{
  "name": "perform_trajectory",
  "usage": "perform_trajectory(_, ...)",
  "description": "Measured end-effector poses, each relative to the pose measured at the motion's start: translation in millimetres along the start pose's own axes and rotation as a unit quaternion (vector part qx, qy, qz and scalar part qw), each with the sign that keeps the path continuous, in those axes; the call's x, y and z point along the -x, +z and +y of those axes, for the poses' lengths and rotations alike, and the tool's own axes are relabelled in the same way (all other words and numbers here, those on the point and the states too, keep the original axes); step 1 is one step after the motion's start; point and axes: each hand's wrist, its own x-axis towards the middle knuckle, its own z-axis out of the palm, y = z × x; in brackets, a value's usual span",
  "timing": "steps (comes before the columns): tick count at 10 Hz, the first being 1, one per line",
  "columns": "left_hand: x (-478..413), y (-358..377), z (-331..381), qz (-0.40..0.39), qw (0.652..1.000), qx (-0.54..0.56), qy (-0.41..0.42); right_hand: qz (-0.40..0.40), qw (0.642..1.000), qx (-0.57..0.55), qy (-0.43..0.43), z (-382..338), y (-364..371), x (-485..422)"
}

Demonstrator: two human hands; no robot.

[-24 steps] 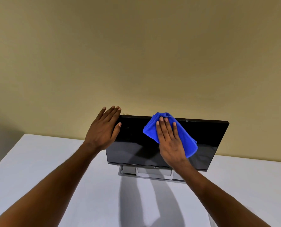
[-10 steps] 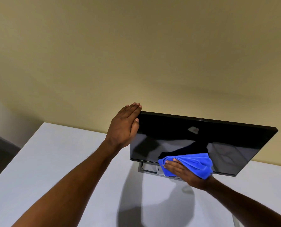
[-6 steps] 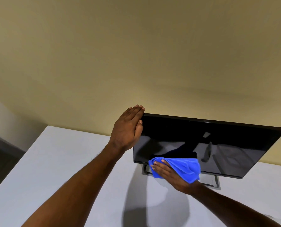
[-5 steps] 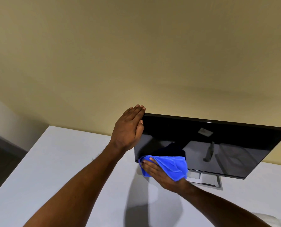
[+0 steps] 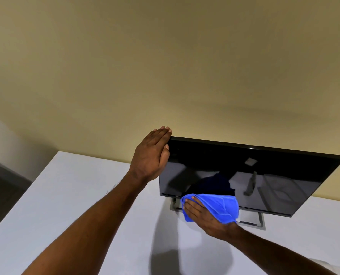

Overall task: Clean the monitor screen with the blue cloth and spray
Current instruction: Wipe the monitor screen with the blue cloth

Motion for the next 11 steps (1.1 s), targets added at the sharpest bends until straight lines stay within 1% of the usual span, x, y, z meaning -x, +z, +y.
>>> perform_trajectory(1, 1, 1, 0, 0.004, 1.0, -0.002, 0.001, -0.005, 0.998, -0.047, 0.031, 18, 5, 47)
perform_trajectory(2, 1, 2, 0, 0.007, 1.0, -0.003, 0.0, 0.013, 0.996, -0.083, 0.038, 28, 6, 67)
perform_trajectory(3, 1, 3, 1, 0.008, 1.0, -0.002, 0.0, 0.014, 0.995, -0.087, 0.045, 31, 6, 68)
perform_trajectory(4, 1, 3, 0, 0.01, 1.0, -0.002, 0.002, -0.034, 0.992, -0.114, 0.034, 26, -2, 52)
perform_trajectory(5, 1, 1, 1, 0.009, 1.0, -0.001, 0.004, -0.09, 0.977, -0.193, 0.029, 15, -14, 16)
perform_trajectory(6, 0, 1, 0, 0.009, 1.0, -0.002, 0.004, -0.093, 0.965, -0.243, 0.02, 8, -20, -15)
perform_trajectory(7, -1, 1, 0, 0.009, 1.0, -0.003, 0.003, -0.136, 0.957, -0.256, 0.004, 3, -38, -58)
perform_trajectory(8, 0, 1, 0, 0.007, 1.0, -0.005, 0.003, -0.165, 0.949, -0.267, 0.017, -1, -47, -77)
perform_trajectory(9, 0, 1, 0, 0.004, 1.0, -0.009, 0.004, -0.133, 0.954, -0.266, 0.038, 2, -53, -84)
perform_trajectory(10, 0, 0, 0, 0.004, 1.0, -0.011, 0.004, -0.103, 0.96, -0.257, 0.037, 8, -52, -73)
perform_trajectory(11, 1, -1, 1, 0.011, 1.0, -0.011, 0.009, -0.125, 0.955, -0.269, 0.013, 23, -52, -46)
